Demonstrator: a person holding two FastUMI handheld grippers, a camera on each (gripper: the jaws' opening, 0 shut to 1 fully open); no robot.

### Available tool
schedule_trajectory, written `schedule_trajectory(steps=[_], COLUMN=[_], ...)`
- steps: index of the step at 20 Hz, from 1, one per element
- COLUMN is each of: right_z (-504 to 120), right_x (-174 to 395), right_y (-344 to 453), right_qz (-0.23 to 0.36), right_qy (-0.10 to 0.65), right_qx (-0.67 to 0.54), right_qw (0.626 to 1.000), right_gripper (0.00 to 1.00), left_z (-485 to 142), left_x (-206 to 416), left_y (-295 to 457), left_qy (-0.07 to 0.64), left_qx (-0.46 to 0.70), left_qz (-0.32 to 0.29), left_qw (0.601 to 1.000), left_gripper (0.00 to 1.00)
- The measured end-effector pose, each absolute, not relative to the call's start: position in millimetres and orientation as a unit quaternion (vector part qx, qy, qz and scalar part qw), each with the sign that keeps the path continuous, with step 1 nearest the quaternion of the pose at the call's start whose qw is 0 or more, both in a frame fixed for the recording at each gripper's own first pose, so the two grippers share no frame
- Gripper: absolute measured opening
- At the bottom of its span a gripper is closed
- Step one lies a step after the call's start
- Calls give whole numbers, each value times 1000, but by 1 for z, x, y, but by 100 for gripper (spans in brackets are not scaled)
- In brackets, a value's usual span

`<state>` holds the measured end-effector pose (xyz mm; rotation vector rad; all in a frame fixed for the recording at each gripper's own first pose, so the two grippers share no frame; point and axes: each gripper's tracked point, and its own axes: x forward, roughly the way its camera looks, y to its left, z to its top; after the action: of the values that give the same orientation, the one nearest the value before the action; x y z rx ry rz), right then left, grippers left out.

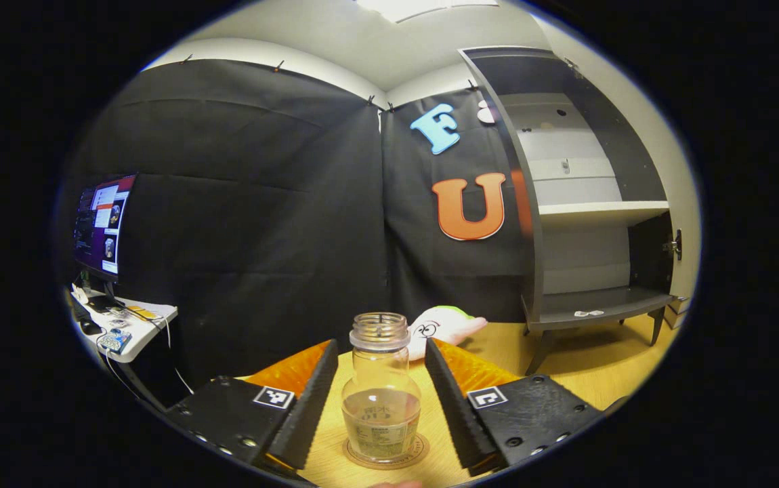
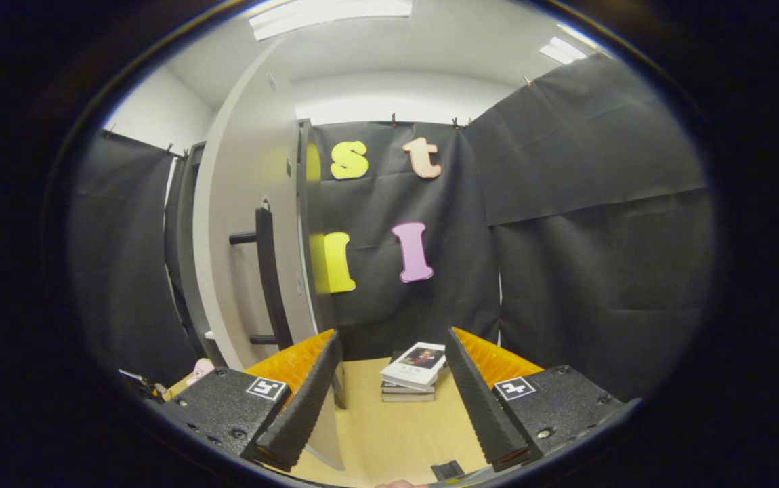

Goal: Open the cabinet door with the right hand, grasp the bottle in the cabinet with the left hand and place it on the coaster, then close the cabinet door with the right hand.

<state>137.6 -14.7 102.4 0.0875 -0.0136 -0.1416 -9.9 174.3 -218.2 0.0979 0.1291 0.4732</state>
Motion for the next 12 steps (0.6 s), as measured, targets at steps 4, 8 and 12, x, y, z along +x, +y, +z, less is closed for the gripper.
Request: schedule_trajectory(steps=[4, 8, 12], right_z=[98, 88, 81], right_x=[134, 135, 141], right_y=[-19, -21, -20], right_qz=[-72, -66, -53], right_qy=[-4, 5, 8], right_qx=[41, 42, 43], right_qw=[997, 997, 998], right_gripper=[96, 96, 96], left_z=[-198, -169, -138], left_x=[-15, -23, -27], left_y=[172, 171, 165], left_qy=[52, 38, 28], left_qx=[53, 61, 60], left_qz=[226, 229, 223], left_qw=[971, 971, 973], left_gripper=[98, 100, 97])
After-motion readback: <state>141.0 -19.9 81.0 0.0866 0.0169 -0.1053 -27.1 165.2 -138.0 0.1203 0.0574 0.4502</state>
